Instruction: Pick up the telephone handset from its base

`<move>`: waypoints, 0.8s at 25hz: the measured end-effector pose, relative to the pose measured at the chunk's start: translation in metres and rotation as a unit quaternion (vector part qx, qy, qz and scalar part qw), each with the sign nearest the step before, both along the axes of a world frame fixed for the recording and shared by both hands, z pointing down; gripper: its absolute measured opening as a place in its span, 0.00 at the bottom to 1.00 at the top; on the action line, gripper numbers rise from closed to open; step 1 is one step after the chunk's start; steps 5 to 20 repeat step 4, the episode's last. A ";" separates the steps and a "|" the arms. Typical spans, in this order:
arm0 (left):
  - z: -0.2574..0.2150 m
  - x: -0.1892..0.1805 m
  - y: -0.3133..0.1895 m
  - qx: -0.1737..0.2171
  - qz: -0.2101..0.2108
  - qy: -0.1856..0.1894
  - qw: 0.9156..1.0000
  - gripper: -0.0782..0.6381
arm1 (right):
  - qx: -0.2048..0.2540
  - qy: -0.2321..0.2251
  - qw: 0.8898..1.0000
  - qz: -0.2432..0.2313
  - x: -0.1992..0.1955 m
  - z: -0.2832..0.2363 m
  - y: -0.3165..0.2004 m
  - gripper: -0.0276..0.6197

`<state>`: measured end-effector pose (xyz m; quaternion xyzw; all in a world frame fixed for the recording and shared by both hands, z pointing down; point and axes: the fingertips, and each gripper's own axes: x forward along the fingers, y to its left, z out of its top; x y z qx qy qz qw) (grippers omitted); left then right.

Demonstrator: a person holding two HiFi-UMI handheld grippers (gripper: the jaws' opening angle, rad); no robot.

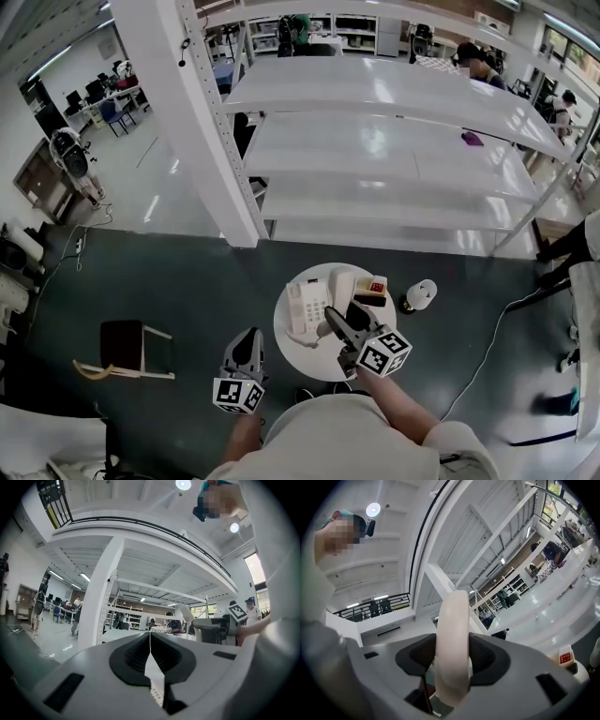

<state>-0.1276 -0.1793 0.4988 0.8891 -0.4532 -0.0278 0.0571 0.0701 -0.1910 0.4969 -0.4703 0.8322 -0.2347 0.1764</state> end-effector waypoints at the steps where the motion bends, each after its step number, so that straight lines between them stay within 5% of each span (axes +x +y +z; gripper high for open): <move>1: 0.001 0.000 0.000 -0.001 0.000 0.000 1.000 0.14 | 0.000 0.000 1.000 0.000 0.000 0.000 0.000 0.38; 20: 0.003 0.000 0.001 -0.003 0.000 -0.001 1.000 0.14 | 0.001 0.002 1.000 0.000 0.000 0.000 0.002 0.38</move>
